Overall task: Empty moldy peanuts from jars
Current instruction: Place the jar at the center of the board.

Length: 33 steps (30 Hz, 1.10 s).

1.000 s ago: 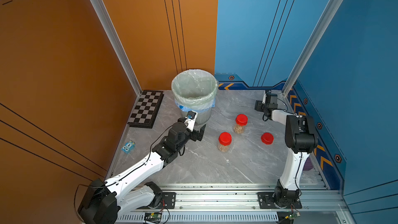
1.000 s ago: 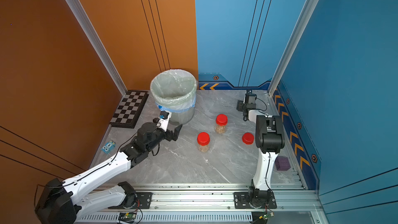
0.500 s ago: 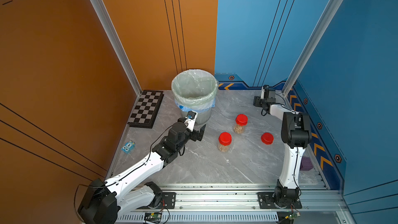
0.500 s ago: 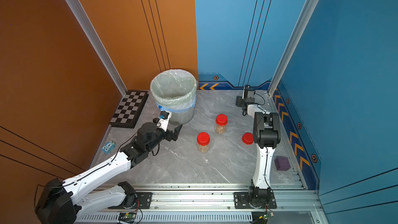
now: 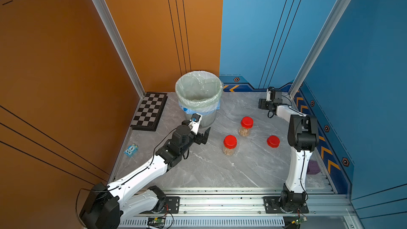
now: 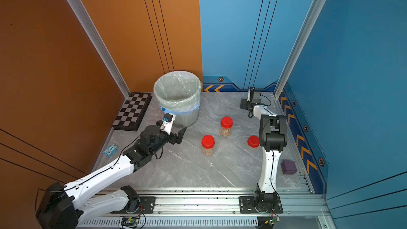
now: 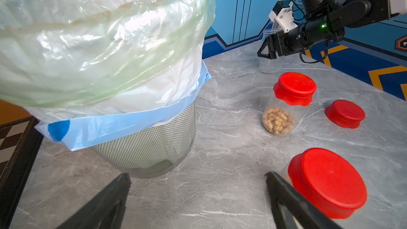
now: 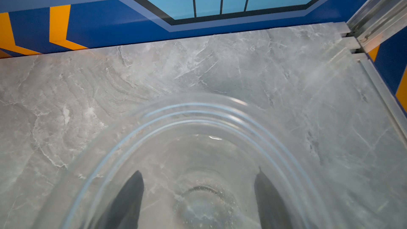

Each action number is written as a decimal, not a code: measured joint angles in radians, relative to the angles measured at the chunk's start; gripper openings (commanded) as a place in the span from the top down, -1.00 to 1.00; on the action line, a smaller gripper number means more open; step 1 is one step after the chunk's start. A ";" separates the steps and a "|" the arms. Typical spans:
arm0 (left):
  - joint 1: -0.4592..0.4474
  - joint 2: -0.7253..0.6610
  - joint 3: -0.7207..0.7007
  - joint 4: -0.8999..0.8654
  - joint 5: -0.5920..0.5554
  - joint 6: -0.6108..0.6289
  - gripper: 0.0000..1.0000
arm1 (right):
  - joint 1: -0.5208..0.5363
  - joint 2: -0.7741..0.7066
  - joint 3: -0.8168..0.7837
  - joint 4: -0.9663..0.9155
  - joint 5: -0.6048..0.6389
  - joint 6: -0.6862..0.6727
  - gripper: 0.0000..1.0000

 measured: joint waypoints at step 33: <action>0.000 -0.005 0.000 0.000 0.000 0.008 -0.97 | 0.000 -0.030 -0.063 -0.084 -0.029 -0.018 -0.70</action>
